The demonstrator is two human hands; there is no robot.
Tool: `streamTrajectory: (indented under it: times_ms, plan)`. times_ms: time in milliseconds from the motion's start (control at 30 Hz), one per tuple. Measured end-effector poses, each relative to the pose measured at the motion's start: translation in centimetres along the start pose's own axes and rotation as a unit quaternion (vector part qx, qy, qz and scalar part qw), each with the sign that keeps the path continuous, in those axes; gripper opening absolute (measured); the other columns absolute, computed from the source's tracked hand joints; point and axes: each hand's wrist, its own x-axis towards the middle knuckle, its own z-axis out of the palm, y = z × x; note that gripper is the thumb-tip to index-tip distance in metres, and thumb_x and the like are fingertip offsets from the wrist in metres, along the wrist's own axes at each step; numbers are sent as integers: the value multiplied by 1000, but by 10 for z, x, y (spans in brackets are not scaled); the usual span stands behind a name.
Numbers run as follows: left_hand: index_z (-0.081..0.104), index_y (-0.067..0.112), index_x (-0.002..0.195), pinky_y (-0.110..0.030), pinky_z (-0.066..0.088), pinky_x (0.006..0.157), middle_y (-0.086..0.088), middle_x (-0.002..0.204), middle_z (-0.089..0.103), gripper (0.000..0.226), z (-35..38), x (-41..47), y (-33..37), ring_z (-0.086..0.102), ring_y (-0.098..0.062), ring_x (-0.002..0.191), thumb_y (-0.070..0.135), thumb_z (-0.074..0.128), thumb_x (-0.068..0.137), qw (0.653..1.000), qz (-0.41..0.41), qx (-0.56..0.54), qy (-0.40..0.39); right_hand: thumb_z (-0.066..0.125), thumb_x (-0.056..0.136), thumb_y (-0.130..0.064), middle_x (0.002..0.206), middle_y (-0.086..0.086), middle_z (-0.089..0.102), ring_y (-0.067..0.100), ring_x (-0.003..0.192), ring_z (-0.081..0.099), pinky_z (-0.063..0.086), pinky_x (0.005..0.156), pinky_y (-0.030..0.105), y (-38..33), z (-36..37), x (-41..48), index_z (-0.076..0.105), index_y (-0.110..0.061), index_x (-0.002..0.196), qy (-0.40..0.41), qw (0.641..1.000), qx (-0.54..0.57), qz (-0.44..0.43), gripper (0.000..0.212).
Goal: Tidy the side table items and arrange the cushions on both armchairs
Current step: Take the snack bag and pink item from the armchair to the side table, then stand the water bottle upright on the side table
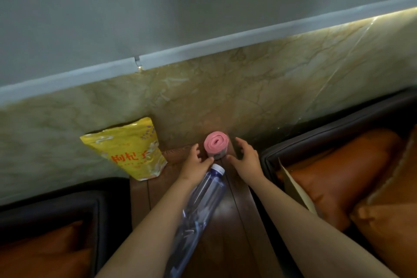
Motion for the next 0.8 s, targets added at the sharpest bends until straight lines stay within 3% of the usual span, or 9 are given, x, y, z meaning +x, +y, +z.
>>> streamTrajectory:
  times_ms: [100, 200, 300, 367, 467, 567, 667, 767, 800]
  plan:
    - [32, -1, 141, -21, 36, 98, -11, 136, 43, 59, -15, -27, -6, 45, -21, 124, 7, 61, 90, 998, 23, 58, 8, 70, 83, -20, 138, 6, 48, 25, 128, 42, 40, 104, 46, -8, -6, -25, 38, -21, 142, 12, 998, 49, 27, 68]
    - [41, 1, 136, -30, 33, 107, -17, 140, 45, 55, -34, -52, -27, 43, -25, 128, 24, 61, 91, 995, 17, 88, 44, 72, 80, -20, 133, 9, 51, 24, 123, 48, 42, 103, 44, -9, -6, -58, 40, -16, 140, 15, 994, 103, 35, 68]
    - [41, 2, 136, -32, 33, 108, -17, 139, 45, 59, -48, -79, -51, 43, -26, 128, 29, 64, 89, 994, -4, 89, 63, 74, 79, -13, 124, 3, 55, 11, 111, 51, 43, 95, 28, -10, 2, -101, 42, -9, 137, -10, 983, 178, 38, 66]
    - [37, 5, 140, -33, 33, 109, -16, 143, 42, 69, -56, -94, -69, 41, -25, 131, 32, 69, 85, 993, -9, 110, 44, 75, 79, -12, 123, -1, 55, 9, 110, 52, 43, 92, 24, -6, 15, -129, 40, -10, 137, -43, 977, 201, 49, 68]
    - [34, 10, 142, -38, 38, 107, -11, 143, 42, 99, -62, -112, -90, 45, -24, 128, 52, 79, 65, 986, -14, 168, 11, 74, 79, -11, 123, 1, 58, 14, 108, 58, 51, 90, 28, -2, 40, -159, 41, -12, 134, -81, 964, 241, 70, 64]
    - [36, 16, 140, -41, 45, 101, -5, 137, 50, 120, -62, -122, -104, 52, -21, 121, 70, 71, 38, 978, -12, 207, 10, 76, 77, -18, 123, 4, 57, 21, 107, 60, 54, 88, 38, 2, 61, -172, 36, -15, 135, -107, 948, 275, 123, 70]
    - [32, 23, 140, -42, 47, 96, -3, 132, 54, 113, -62, -127, -114, 55, -24, 118, 64, 76, 44, 963, -2, 268, -2, 80, 62, -42, 121, 10, 63, 25, 103, 64, 54, 90, 47, 9, 79, -174, 42, -11, 132, -134, 930, 287, 188, 86]
    - [35, 21, 134, -43, 50, 91, -7, 128, 55, 95, -60, -134, -122, 57, -29, 112, 57, 79, 57, 952, 0, 305, 20, 81, 68, -33, 110, 16, 68, 30, 97, 68, 54, 88, 48, 8, 90, -174, 54, -2, 122, -151, 906, 324, 226, 68]
    - [37, 19, 130, -43, 50, 89, -8, 126, 57, 91, -60, -136, -123, 58, -30, 111, 55, 80, 58, 953, 1, 302, 30, 84, 64, -35, 108, 18, 69, 31, 95, 69, 55, 86, 49, 5, 90, -174, 55, -2, 119, -156, 901, 333, 229, 70]
